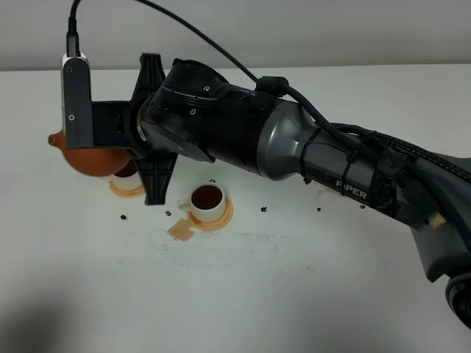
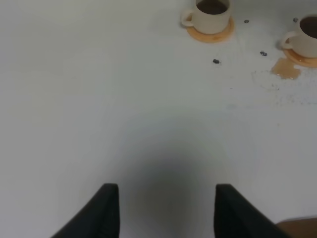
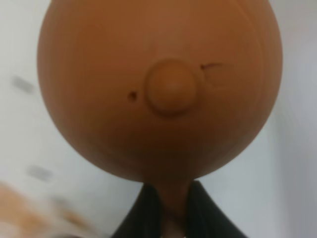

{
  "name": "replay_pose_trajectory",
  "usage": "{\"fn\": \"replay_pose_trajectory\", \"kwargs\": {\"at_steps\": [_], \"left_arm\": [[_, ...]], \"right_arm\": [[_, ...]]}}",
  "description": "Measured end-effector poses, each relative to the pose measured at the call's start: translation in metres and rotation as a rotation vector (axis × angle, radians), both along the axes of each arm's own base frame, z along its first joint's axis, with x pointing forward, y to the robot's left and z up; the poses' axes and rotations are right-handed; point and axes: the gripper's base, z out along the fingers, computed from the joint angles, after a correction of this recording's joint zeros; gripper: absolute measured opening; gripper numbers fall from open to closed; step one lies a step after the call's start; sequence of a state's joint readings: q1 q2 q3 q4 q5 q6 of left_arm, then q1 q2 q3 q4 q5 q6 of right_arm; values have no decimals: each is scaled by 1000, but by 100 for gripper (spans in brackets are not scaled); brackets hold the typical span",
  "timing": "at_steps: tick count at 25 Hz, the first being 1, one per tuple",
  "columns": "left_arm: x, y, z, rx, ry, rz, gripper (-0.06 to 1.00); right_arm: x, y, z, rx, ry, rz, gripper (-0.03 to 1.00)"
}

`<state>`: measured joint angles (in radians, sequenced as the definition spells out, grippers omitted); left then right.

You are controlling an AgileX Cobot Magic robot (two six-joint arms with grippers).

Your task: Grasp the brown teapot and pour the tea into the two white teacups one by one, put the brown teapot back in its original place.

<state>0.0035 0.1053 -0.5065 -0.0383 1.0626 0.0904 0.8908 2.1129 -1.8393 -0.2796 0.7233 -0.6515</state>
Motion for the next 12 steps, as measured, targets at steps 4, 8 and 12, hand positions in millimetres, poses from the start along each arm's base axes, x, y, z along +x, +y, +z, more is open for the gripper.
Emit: {"fn": "replay_pose_trajectory", "kwargs": {"at_steps": [4, 8, 12], "left_arm": [[0, 0, 0, 0, 0, 0, 46], [0, 0, 0, 0, 0, 0, 46], [0, 0, 0, 0, 0, 0, 46]], "right_arm": [[-12, 10, -9, 135, 188, -91, 12], [-13, 16, -28, 176, 281, -193, 12], [-10, 19, -50, 178, 336, -281, 12]]}}
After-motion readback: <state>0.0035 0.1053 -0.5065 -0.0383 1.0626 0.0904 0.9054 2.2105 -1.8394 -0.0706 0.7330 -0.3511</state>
